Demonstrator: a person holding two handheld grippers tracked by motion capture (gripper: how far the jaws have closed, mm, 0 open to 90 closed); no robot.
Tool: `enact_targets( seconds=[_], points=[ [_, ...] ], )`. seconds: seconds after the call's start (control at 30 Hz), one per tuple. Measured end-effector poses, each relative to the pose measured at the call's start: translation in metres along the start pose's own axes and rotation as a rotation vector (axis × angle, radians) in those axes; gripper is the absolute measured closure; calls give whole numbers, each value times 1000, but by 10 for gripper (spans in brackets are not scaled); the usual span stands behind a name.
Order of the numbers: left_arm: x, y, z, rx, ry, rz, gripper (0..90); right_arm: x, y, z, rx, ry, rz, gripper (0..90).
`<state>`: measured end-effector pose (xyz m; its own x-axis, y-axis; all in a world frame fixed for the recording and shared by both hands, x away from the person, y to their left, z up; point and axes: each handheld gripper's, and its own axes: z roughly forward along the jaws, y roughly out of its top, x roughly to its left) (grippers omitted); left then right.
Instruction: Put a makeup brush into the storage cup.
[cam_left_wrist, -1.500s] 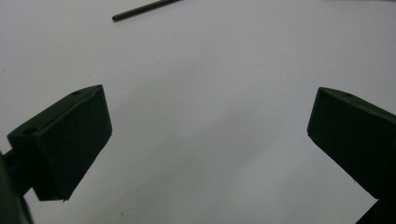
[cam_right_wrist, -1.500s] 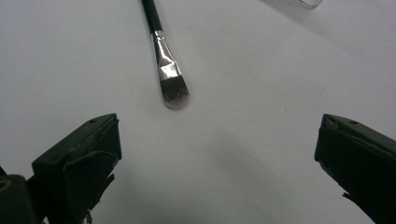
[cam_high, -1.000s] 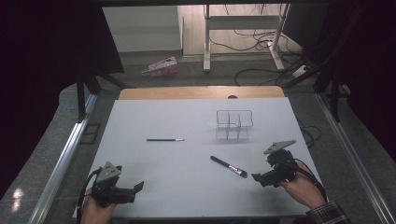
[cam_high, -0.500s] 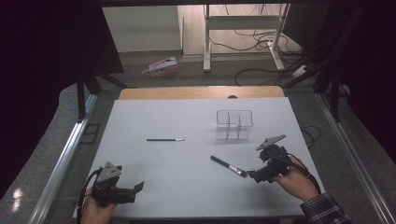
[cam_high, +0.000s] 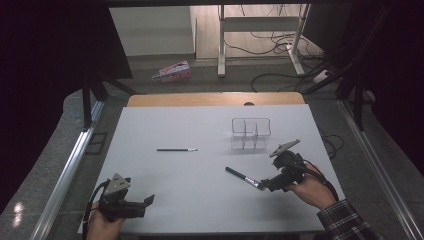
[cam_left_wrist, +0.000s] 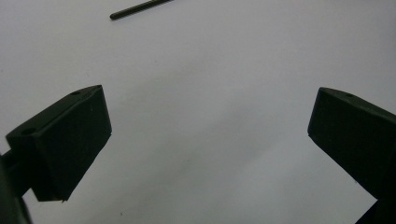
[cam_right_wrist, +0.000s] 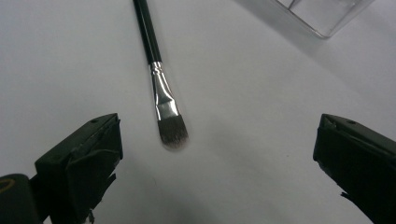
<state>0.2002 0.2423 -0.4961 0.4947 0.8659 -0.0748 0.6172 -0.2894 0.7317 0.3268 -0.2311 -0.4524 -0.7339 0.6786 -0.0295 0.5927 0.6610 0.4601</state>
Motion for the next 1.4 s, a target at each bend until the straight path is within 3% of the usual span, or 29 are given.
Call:
enact_targets(
  seconds=[0.73,1.4],
  points=[
    [0,0,0,0,8,4,2,6,27,16,49,16,-37,22],
    [0,0,1,7,5,5,2,23,54,33,73,74,-100,141]
  ],
)
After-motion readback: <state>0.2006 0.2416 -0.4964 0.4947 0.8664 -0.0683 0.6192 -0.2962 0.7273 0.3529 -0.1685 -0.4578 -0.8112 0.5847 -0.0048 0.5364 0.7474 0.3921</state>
